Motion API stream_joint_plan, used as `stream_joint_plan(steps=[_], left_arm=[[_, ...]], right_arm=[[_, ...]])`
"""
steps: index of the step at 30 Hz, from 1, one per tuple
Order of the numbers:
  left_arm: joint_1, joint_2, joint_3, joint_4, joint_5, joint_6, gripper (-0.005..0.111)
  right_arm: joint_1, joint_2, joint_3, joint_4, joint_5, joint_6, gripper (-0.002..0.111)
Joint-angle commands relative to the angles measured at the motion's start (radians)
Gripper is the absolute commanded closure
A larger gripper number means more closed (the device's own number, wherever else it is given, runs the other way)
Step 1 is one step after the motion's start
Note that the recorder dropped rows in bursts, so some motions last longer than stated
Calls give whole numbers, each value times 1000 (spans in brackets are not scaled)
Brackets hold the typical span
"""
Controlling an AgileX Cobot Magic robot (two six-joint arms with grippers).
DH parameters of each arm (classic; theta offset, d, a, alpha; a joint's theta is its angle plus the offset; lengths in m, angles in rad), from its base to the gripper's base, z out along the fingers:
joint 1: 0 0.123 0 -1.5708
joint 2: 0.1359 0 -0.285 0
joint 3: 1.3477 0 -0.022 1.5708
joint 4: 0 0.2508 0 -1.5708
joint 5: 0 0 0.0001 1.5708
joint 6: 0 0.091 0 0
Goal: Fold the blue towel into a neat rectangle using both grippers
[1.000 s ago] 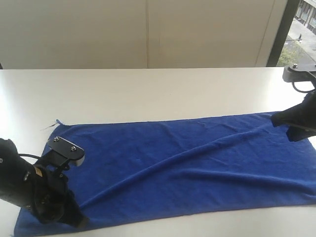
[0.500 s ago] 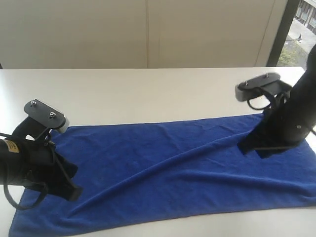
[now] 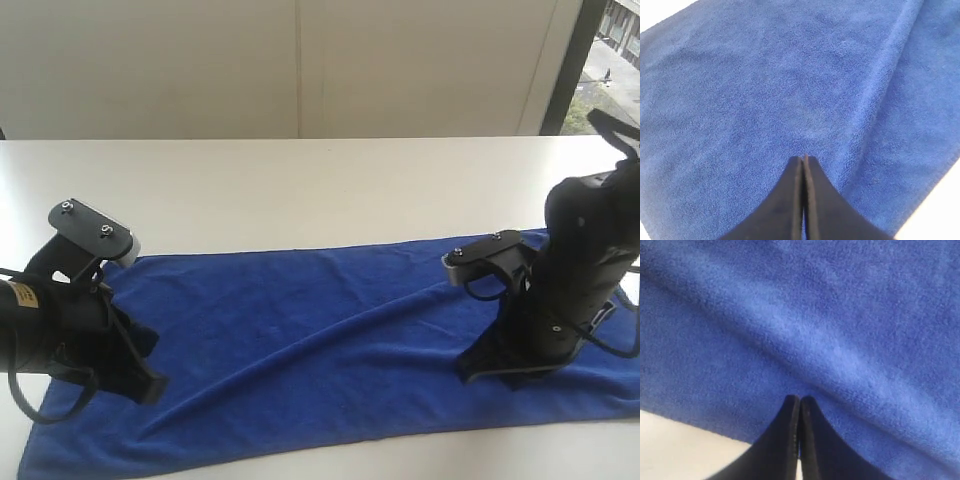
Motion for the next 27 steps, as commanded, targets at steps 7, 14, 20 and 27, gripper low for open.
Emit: stream_joint_plan(steps=[7,14,20,27], left_arm=[[-6,-9,-1,-3,-12,-2,107],[-6,-9,-1,-3,-44,-2,107],[-6,-9,-1,-3,-44,-2,107],[-6,-9,-1,-3,-44,-2,107]], right_arm=[[3,60,7,-13,14,11,108],[3,64,25,-13,37,11,108],[20,64,34,-13,79,11,108],[31,64,36,-13,145,13,108]])
